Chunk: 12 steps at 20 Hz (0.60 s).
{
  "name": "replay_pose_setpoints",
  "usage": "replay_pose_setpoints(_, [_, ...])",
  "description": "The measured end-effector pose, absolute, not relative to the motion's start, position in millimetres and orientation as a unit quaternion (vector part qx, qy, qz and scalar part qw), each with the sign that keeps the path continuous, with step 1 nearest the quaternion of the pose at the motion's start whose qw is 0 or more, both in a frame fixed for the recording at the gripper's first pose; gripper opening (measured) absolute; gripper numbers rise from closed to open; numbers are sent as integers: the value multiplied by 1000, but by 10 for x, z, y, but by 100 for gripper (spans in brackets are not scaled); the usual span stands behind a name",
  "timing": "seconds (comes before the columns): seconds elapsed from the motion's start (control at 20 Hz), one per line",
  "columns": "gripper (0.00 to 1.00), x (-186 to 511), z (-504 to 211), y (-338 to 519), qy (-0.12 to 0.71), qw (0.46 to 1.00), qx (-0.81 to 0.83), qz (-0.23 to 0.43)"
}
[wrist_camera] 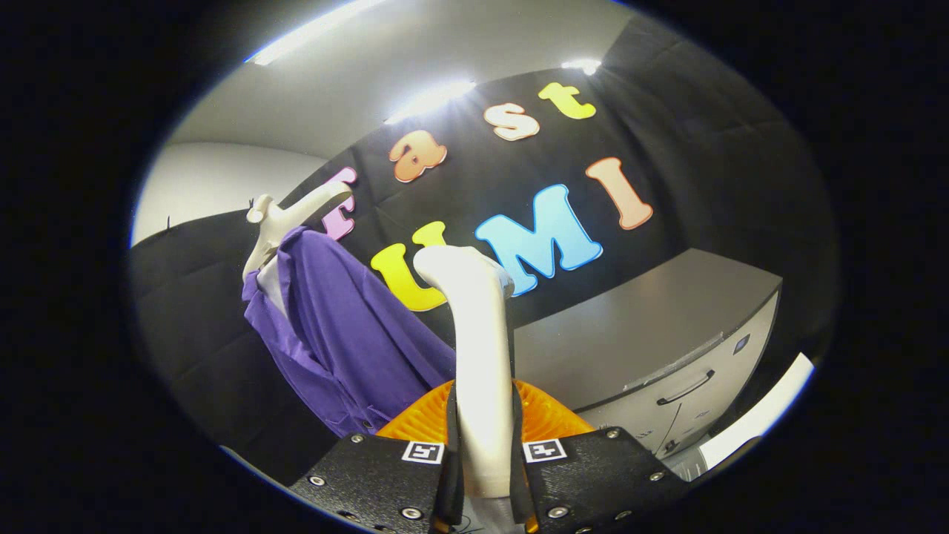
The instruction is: Iron the clothes twice with a garment steamer, once on the left side and once on the right side.
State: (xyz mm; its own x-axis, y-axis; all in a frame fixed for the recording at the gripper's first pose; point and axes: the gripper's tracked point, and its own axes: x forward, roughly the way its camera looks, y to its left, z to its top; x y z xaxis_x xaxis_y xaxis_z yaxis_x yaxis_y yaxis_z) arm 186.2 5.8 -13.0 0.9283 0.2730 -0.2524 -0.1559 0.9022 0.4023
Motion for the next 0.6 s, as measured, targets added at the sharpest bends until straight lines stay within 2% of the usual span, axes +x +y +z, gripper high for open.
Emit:
replay_pose_setpoints(0.35, [24,1611,303,883,60,989,82,107])
replay_pose_setpoints(0.6, [24,1724,416,1494,14,995,-4,95])
